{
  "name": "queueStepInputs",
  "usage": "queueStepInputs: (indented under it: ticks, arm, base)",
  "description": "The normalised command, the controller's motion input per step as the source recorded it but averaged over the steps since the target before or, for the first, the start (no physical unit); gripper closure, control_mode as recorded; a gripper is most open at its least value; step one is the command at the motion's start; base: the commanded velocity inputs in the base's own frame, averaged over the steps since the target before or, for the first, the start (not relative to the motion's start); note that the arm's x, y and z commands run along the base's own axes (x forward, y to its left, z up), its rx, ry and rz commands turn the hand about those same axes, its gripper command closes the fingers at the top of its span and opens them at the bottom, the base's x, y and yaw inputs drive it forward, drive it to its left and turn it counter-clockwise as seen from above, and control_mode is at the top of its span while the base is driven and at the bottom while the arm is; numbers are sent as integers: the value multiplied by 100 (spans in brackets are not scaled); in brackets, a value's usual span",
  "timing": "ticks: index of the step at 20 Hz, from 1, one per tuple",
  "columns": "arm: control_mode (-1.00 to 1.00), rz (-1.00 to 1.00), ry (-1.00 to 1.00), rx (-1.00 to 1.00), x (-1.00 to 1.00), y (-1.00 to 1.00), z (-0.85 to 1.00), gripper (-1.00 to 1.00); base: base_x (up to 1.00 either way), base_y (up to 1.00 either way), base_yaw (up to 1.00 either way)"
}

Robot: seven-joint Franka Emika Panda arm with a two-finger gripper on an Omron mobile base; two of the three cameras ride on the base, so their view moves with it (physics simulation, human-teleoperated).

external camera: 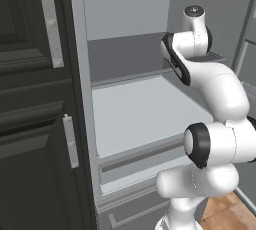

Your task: Grab the lime and garlic from the fridge, place them in the blender, close the lid, and turn on the blender to create a marinade.

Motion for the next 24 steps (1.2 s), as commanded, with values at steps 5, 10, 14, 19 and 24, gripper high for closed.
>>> queueStepInputs:
  ticks: [5,10,14,19,24]
  arm:
    - [-100,0,4,0,-4,0,-16,-100]
    - [-100,-1,8,0,-2,0,-24,100]
    - [-100,0,2,0,0,0,-12,100]
    - [-100,0,-1,0,-11,0,0,100]
    - [-100,0,-17,0,-55,0,0,100]
  base:
    - [0,0,0]
    - [0,0,0]
    - [0,0,0]
    - [0,0,0]
    - [0,0,0]
